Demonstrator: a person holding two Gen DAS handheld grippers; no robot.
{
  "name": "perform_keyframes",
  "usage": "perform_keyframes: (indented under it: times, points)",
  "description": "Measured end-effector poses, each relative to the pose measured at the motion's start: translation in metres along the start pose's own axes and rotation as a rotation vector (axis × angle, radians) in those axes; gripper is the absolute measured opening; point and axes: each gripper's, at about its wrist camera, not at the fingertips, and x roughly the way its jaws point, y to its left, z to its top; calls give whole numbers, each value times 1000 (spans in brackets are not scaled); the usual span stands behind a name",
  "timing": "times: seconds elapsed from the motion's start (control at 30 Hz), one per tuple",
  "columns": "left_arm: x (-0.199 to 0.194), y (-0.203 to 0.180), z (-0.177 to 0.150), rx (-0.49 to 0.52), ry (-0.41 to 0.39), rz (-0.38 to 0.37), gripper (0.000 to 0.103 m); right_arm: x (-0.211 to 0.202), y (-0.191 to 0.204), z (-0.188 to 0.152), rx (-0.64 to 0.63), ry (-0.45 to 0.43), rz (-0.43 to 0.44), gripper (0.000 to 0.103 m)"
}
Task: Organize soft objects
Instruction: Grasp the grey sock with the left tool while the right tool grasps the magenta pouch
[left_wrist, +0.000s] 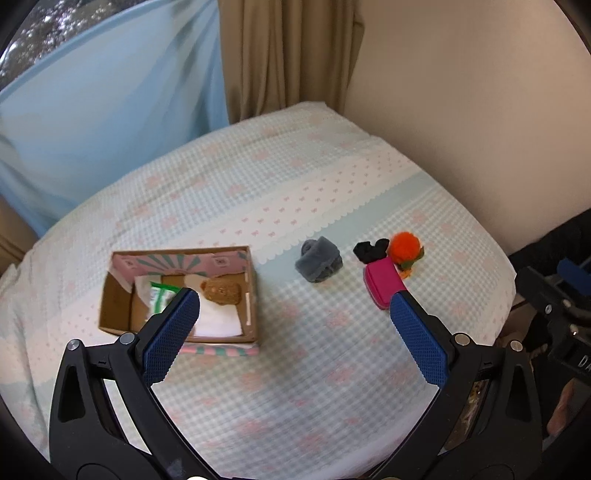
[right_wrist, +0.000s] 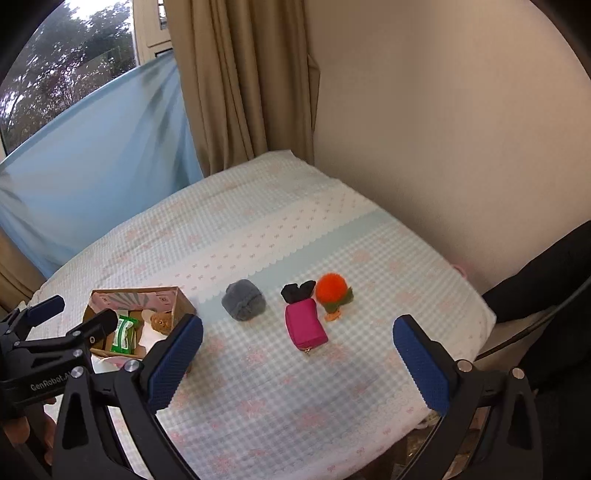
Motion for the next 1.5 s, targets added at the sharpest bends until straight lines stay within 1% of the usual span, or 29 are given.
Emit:
perform_keyframes:
  times: [0.07,0.17,0.37,0.5,0.67,0.87,0.97,1.17,1.23,1.27,1.3,1.33,1.37,1.4,1.43,1.47,1.5]
  points:
    - [24,-8,6,-17,40,5,103,24,-9,1,0,32,7,103]
    - [52,-18,13,-40,77,0,103,59,-21,2,-5,85,27,103]
    - [125,-38,31,-48,176,26,103,131,-39,3,-5,201,41,103]
    - [174,-49,43,-32,245,46,103,171,-44,6,-19,258,46,103]
    - [240,-54,52,-23,323,54,103,221,-44,8,-16,331,61,103]
    - [304,-58,48,-5,410,69,103,269,-37,-3,-19,417,67,103]
    - [336,-59,42,-4,455,73,103,292,-31,-13,-44,466,63,103]
    - [382,-58,27,4,517,99,102,335,-19,-32,-97,537,54,103]
    - [391,-58,24,9,532,100,98,346,-17,-37,-109,560,50,103]
    - [396,-59,23,11,543,87,93,352,-15,-41,-116,580,41,102]
    - [400,-61,23,14,550,80,90,357,-15,-43,-119,594,37,100]
    - [403,-64,23,22,554,75,89,361,-14,-45,-119,612,40,95]
    - [406,-68,23,41,555,70,85,364,-13,-47,-120,622,41,91]
    - [408,-71,22,52,558,68,80,366,-12,-48,-124,628,38,89]
    - [411,-75,22,65,560,64,78,368,-11,-49,-132,637,32,87]
    - [413,-79,22,76,560,62,72,371,-10,-51,-139,646,29,84]
    - [415,-82,22,83,560,60,70,375,-9,-52,-144,656,28,82]
